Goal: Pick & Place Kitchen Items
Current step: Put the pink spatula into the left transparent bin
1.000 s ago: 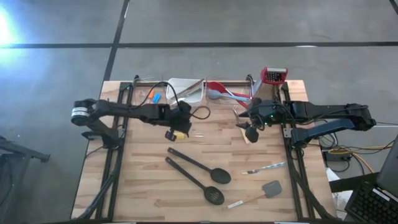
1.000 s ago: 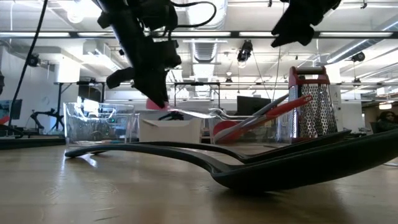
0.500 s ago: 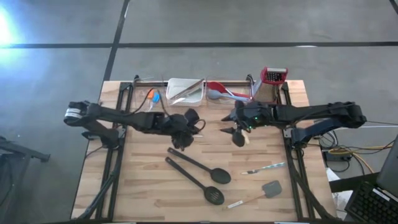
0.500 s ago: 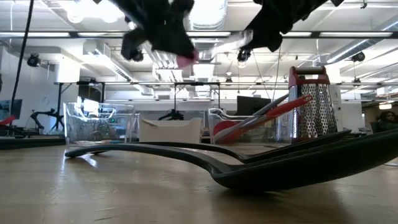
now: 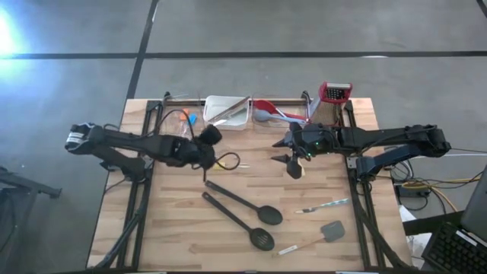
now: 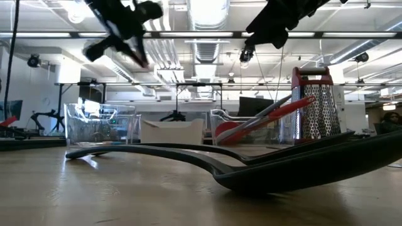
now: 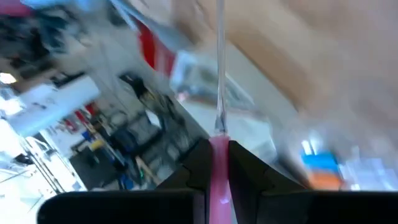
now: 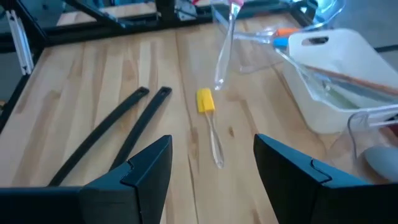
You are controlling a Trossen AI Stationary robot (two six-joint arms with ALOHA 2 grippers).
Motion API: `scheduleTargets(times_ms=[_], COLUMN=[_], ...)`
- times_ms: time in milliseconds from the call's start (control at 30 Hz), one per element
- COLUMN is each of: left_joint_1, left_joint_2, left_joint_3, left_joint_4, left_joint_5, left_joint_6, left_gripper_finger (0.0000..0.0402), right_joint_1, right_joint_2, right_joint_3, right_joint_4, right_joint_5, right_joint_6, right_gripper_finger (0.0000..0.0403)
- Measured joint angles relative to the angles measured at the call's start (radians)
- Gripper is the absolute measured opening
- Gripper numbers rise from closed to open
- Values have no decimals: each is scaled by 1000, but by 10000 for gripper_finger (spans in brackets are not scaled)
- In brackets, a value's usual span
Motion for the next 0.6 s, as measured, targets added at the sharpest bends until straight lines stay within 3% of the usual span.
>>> scheduleTargets(times_ms=[333,600], left_joint_1=[146,343], left_joint_2=[-36,-33], left_joint_3=[10,126], left_joint_4=[-308,-455], left_joint_5=[-52,-12], left_joint_6=[32,142], left_gripper_finger=[34,34], right_joint_1=[0,0], right_joint_2=[6,6], right_joint_3=[0,0], right_joint_4=[9,9], right_joint_5=[6,7], right_joint_6=[-6,0], right_gripper_finger=[219,219])
